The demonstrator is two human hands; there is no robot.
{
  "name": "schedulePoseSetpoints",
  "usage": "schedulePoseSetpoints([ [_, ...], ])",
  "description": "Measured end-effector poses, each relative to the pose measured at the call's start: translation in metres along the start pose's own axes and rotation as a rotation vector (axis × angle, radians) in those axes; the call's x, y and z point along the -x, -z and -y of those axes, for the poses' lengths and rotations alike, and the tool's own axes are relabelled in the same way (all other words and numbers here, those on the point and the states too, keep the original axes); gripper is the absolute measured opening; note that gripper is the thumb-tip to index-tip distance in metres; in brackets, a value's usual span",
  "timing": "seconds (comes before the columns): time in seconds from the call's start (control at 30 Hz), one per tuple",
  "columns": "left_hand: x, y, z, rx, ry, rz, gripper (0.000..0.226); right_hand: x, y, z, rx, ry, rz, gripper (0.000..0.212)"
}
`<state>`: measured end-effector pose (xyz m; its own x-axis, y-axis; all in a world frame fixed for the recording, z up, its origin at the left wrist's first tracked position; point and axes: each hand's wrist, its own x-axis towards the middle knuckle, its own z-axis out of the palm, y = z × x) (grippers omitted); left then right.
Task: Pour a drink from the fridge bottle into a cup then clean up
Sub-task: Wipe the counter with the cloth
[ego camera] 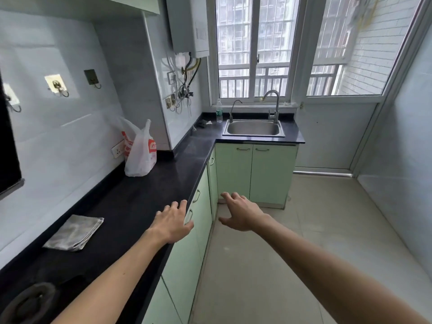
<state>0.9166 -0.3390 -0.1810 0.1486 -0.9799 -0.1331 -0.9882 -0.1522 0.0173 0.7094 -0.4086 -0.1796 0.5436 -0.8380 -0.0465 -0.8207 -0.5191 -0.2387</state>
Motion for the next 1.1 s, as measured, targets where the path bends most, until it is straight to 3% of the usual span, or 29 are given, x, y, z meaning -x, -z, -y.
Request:
schedulePoseSetpoints([
  [0.27,-0.058,-0.001,-0.057,0.016,-0.008,0.045,0.067,-0.022,0.009,-0.086,-0.032,-0.061,0.025,0.079],
  [0.6,-0.115,-0.003,-0.082,-0.001,-0.023,0.071,0.067,-0.053,0.007,-0.133,-0.056,-0.082,0.041,0.08],
  [1.1,-0.232,-0.012,-0.036,-0.01,-0.042,0.095,0.064,-0.192,0.014,-0.137,-0.006,-0.069,0.082,0.076],
])
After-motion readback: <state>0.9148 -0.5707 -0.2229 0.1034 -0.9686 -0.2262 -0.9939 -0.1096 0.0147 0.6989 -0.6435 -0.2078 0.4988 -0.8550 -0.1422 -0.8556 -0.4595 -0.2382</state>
